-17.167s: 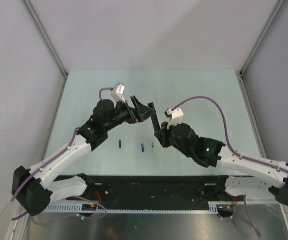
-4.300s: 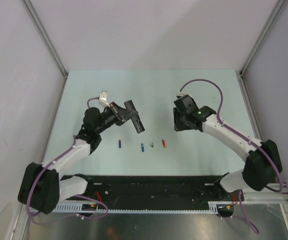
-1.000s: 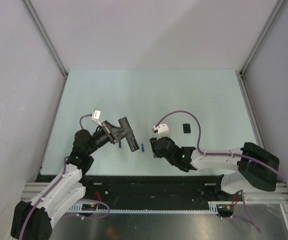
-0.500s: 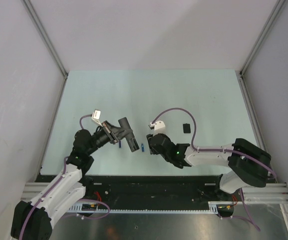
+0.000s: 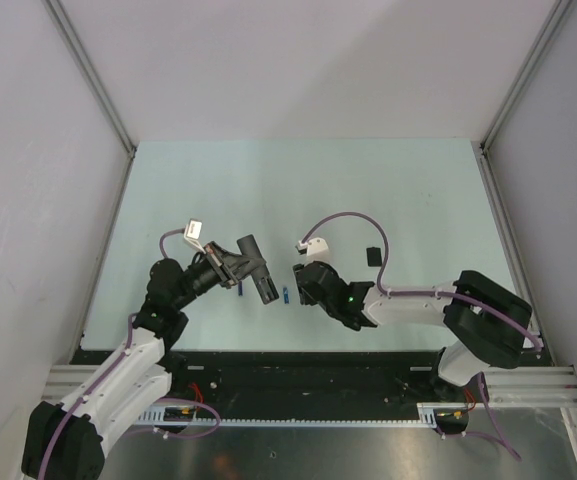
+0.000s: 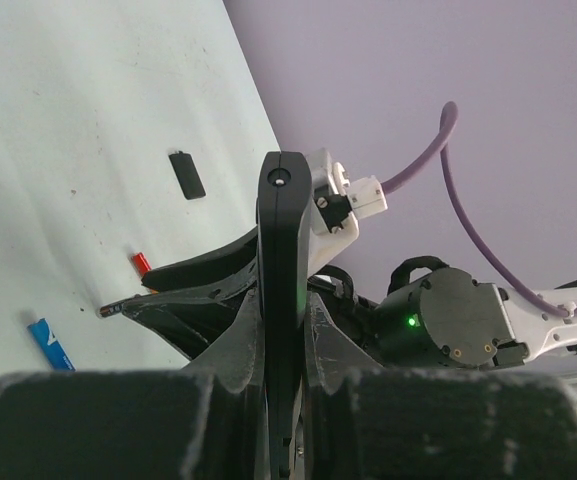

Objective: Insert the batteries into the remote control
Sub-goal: Pick up the battery from the center of the board.

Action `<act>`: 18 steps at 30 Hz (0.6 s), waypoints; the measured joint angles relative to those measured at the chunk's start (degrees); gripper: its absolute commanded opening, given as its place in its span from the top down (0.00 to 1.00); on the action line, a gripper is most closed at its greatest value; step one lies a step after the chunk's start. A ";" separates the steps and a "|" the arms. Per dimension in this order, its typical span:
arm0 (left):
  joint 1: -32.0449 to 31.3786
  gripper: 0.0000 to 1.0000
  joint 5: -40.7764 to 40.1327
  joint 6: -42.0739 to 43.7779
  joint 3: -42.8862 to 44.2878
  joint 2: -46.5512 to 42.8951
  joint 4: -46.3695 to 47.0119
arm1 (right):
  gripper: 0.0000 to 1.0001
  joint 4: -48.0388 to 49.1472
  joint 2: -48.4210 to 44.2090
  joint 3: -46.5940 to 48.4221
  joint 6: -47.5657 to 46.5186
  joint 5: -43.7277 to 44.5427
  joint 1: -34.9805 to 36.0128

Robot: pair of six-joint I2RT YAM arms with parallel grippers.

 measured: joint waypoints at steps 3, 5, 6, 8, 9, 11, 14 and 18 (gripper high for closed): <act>0.00 1.00 0.00 0.02 0.00 0.00 0.02 | 0.60 0.00 0.72 0.02 0.00 -0.46 -0.44; 0.00 1.00 0.00 0.02 0.00 0.00 0.00 | 0.60 0.00 1.18 0.02 0.02 -0.76 -0.63; 0.02 1.00 0.00 0.02 0.00 0.02 0.00 | 0.60 0.00 1.40 0.04 0.02 -0.83 -0.70; 0.02 1.00 0.00 0.02 0.00 0.07 0.00 | 0.61 -0.02 1.73 0.04 0.04 -0.87 -0.83; 0.00 1.00 0.00 0.02 0.00 0.15 0.00 | 0.62 -0.02 1.86 0.07 0.07 -0.90 -0.85; 0.02 1.00 0.00 0.02 0.00 0.39 -0.02 | 0.63 -0.02 2.05 0.07 0.07 -1.09 -0.87; 0.00 1.00 0.00 0.04 0.00 0.76 -0.15 | 0.65 -0.02 2.47 0.09 0.07 -1.29 -0.90; 0.02 1.00 0.00 0.04 -0.02 0.85 -0.35 | 0.71 -0.02 2.67 0.15 0.07 -1.31 -0.90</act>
